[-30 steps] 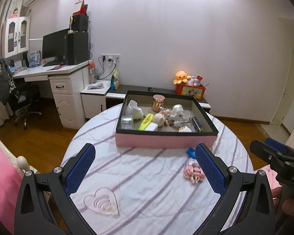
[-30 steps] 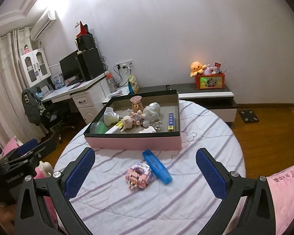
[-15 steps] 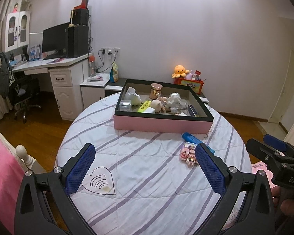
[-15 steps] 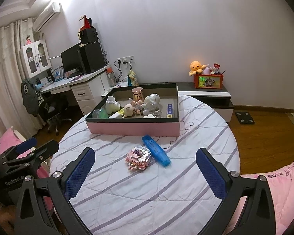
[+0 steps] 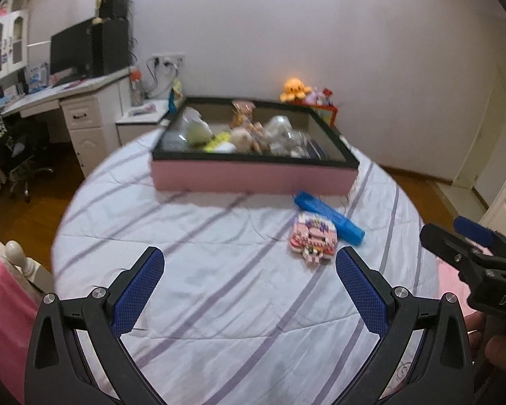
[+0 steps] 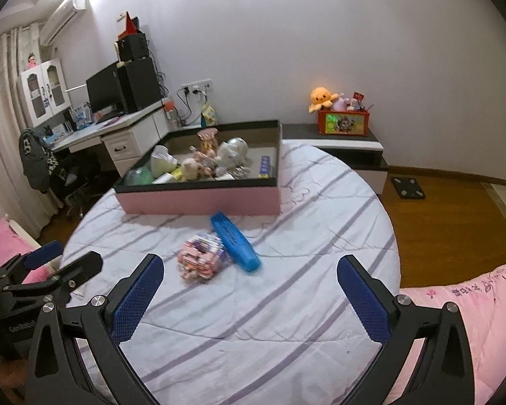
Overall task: Organize rigid objects
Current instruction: 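Withdraw both tools toward the pink block figure and blue marker, then grasp the pink block figure with the left tool while the right tool grasps the blue marker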
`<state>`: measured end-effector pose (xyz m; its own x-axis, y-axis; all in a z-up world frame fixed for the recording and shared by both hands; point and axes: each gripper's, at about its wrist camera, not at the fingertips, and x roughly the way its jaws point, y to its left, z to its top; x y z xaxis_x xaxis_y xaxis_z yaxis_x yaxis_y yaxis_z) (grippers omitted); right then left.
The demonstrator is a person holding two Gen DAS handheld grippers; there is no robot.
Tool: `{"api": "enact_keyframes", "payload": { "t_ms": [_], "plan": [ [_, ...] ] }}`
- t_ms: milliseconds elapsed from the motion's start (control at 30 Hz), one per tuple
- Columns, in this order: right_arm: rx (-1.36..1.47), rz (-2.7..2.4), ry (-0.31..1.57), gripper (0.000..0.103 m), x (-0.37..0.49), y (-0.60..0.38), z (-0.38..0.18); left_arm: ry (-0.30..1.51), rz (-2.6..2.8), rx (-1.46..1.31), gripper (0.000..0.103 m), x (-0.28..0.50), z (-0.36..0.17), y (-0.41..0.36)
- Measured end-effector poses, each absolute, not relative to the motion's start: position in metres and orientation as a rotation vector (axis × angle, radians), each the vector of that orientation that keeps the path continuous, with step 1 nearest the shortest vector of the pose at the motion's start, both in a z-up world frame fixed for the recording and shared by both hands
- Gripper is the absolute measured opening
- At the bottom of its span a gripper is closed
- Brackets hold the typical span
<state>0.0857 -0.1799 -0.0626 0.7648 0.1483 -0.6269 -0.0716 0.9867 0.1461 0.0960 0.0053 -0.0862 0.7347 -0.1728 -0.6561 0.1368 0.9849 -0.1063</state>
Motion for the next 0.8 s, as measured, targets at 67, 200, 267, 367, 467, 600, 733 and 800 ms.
{"api": "enact_keyframes", "payload": {
  "t_ms": [67, 200, 267, 367, 467, 600, 733, 800],
  "plan": [
    [0.121, 0.106, 0.706, 0.103, 0.09, -0.187, -0.069, 0.761, -0.198, -0.049, 0.103, 0.107, -0.099, -0.006],
    [0.132, 0.085, 0.736, 0.103, 0.1, -0.199, -0.081, 0.825, -0.217, -0.036, 0.103, 0.131, -0.124, -0.025],
    [0.132, 0.077, 0.745, 0.103, 0.106, -0.203, -0.085, 0.847, -0.219, -0.018, 0.103, 0.145, -0.133, -0.036],
    [0.136, 0.074, 0.758, 0.103, 0.115, -0.208, -0.091, 0.872, -0.223, 0.023, 0.103, 0.165, -0.14, -0.051],
    [0.135, 0.073, 0.774, 0.103, 0.124, -0.211, -0.097, 0.901, -0.247, 0.068, 0.103, 0.18, -0.147, -0.065],
    [0.125, 0.08, 0.798, 0.103, 0.136, -0.209, -0.105, 0.903, -0.289, 0.061, 0.062, 0.184, -0.148, -0.064],
    [0.108, 0.1, 0.821, 0.103, 0.148, -0.201, -0.11, 0.887, -0.313, 0.011, 0.056, 0.179, -0.145, -0.042],
    [0.087, 0.123, 0.836, 0.103, 0.155, -0.193, -0.112, 0.868, -0.293, -0.019, 0.056, 0.175, -0.142, -0.028]
  ]
}}
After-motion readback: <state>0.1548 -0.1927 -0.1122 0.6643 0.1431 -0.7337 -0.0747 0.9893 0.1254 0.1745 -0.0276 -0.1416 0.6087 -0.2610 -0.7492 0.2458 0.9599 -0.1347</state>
